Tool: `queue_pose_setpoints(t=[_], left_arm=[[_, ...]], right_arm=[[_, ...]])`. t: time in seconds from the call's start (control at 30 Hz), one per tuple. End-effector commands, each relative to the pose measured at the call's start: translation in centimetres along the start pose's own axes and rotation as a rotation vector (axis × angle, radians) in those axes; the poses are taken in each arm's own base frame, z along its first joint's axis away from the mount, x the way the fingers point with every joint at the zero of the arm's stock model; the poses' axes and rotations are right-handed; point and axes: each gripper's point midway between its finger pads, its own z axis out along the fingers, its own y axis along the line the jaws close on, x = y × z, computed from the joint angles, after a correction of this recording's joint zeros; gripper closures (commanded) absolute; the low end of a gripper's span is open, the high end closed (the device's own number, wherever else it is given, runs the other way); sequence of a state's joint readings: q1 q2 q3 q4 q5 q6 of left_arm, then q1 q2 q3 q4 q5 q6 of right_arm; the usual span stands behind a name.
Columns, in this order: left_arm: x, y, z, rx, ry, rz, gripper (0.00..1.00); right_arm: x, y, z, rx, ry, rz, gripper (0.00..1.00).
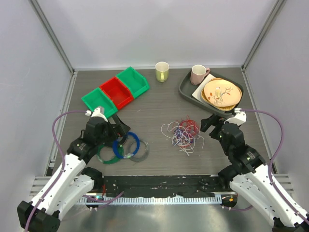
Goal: Untangle the cables
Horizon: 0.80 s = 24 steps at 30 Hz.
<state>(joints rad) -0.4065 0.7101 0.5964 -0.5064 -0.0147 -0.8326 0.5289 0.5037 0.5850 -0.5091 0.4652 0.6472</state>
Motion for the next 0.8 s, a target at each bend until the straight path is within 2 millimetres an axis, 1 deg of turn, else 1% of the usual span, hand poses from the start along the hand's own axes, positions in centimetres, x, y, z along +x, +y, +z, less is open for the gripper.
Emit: queue_pose_setpoints(t=[0.0,0.17,0.27,0.33,0.37,0.43,0.47,0.57,0.6,0.63,0.7,0.73,0.77], left_arm=[[-0.6,-0.8,-0.3,0.035,-0.026,0.01,0.0],[-0.3,-0.5,-0.2,0.028,-0.019,0.005,0.0],[-0.2,0.8,0.0,-0.037,-0.021,-0.007,0.0],[0.0,1.0,0.1,-0.047,-0.016,-0.008,0.0],[0.2,1.0,0.2,-0.04,-0.008,-0.009,0.0],[0.3,1.0,0.3,-0.038,-0.003,-0.01,0.0],[0.5,1.1,0.2,-0.045,0.004,-0.012,0.0],[0.8,1.3,0.4,-0.055,0.009,-0.014,0.0],[0.9,1.4,0.6,-0.058,0.016,-0.012,0.0],[0.8,1.2,0.6,-0.052,0.017,-0.009,0.0],[1.1,1.0,0.6,-0.043,0.034,-0.006,0.0],[1.3,1.1,0.8,-0.046,0.042,-0.003,0.0],[1.4,1.2,0.8,-0.051,0.046,-0.003,0.0]], right_arm=[[-0.2,1.6,-0.1,-0.076,-0.002,0.025,0.03],[-1.3,2.7,-0.6,-0.143,-0.048,0.068,0.03],[-2.1,2.8,-1.0,-0.158,-0.092,0.149,0.03],[-2.2,3.3,-1.2,-0.202,-0.108,0.142,0.03],[-1.2,3.6,-1.1,-0.232,-0.082,0.127,0.03],[-0.8,4.5,-1.2,-0.306,-0.082,0.055,0.03],[0.1,5.0,-1.2,-0.34,-0.051,0.034,0.03],[1.3,5.6,-0.5,-0.341,0.02,-0.022,0.03],[1.6,5.4,-0.1,-0.321,0.041,-0.033,0.03],[3.1,4.8,1.0,-0.272,0.101,-0.07,0.03],[4.2,4.4,2.0,-0.227,0.155,-0.094,0.03],[5.8,4.1,3.0,-0.198,0.22,-0.119,0.05],[6.7,4.3,3.4,-0.198,0.258,-0.139,0.07]])
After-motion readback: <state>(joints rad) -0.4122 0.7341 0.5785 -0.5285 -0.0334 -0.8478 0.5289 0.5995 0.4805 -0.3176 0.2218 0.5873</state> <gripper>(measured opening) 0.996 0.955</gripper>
